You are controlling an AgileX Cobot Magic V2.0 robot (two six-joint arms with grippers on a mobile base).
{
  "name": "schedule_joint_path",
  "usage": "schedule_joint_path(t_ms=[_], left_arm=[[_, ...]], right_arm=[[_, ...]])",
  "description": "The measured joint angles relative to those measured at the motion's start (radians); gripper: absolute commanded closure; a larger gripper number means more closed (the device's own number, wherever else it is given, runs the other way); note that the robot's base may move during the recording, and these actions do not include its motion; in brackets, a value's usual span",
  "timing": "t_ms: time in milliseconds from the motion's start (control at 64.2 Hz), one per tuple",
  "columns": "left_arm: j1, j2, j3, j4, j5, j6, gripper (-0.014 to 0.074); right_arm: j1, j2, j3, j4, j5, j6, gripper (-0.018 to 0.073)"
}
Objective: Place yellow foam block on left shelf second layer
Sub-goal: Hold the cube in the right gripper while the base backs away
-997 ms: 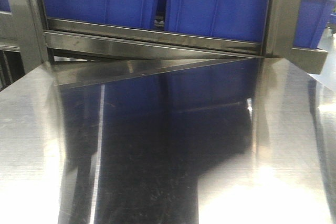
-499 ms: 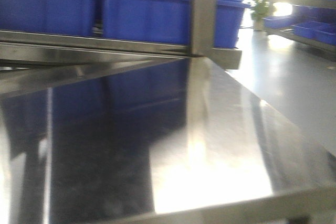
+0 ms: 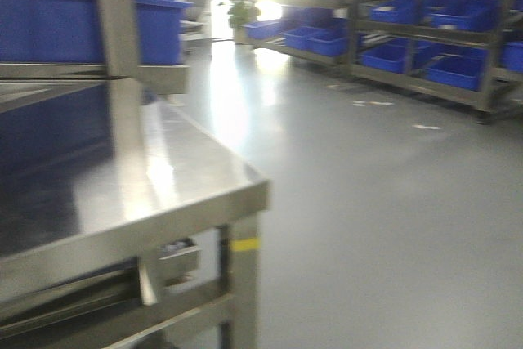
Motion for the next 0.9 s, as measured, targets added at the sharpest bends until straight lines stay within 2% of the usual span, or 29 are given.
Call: schedule_joint_path(t_ms=[904], left_arm=[[0.000,0.000,0.000,0.000,0.000,0.000,0.0460]], right_arm=[[0.000,0.000,0.000,0.000,0.000,0.000,0.0230]])
